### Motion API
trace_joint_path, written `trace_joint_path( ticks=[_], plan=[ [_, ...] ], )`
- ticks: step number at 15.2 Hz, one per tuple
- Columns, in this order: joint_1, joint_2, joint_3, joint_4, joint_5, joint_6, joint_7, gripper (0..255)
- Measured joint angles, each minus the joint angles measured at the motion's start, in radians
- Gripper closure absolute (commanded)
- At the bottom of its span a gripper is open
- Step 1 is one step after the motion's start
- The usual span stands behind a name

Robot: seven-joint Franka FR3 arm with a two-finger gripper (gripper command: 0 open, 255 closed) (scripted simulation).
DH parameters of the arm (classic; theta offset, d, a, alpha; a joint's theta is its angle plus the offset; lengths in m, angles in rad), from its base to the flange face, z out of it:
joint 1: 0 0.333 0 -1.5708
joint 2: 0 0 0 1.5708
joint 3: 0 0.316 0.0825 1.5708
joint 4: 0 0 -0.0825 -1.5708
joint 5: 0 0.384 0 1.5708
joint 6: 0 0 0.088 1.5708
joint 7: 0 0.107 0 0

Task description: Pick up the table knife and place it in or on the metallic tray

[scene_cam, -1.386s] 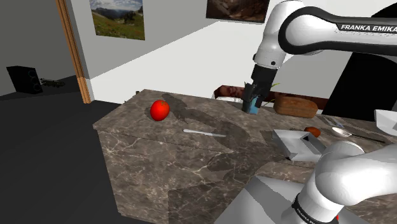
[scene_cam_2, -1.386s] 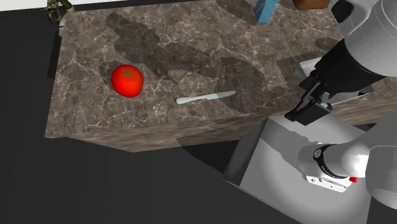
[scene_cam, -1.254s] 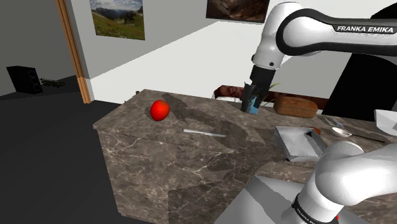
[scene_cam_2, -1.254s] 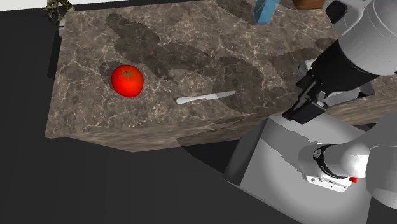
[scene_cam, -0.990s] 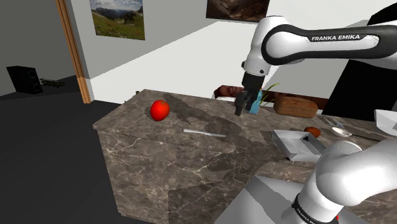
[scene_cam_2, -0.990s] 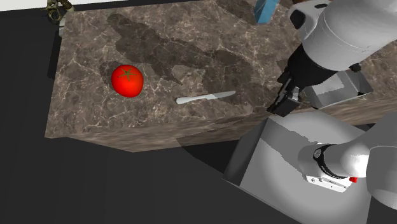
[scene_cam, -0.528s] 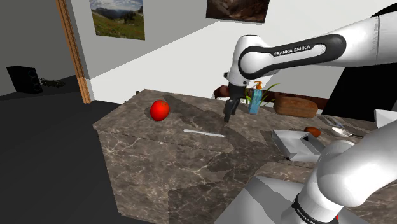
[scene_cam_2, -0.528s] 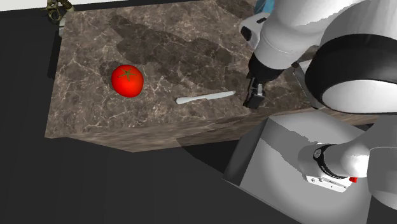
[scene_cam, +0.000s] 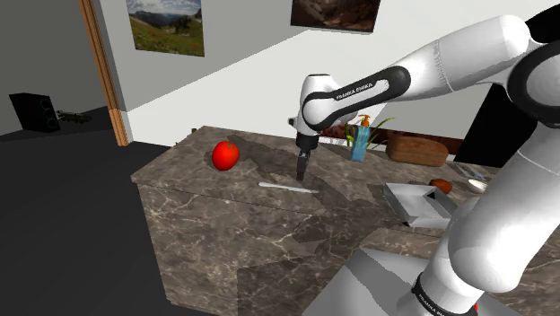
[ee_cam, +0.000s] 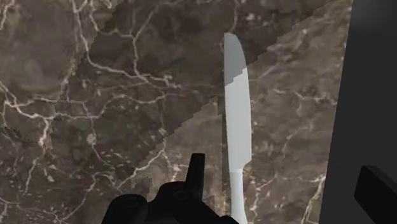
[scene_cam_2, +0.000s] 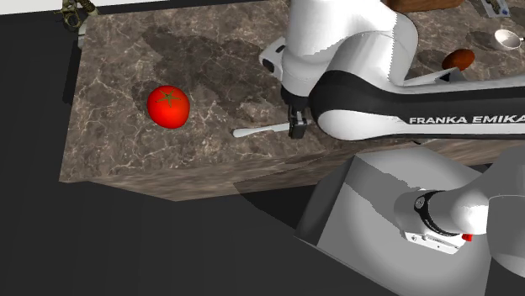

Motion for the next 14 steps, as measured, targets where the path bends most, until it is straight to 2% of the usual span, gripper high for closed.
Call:
trace_joint_path(
  ticks=[5, 11, 14],
  plan=[
    [0.013, 0.140, 0.004, 0.066, 0.000, 0.067, -0.102, 0],
    [0.013, 0.192, 0.005, 0.044, 0.005, 0.142, -0.114, 0],
    [0.013, 0.197, 0.005, 0.040, 0.006, 0.151, -0.115, 0]
  ],
)
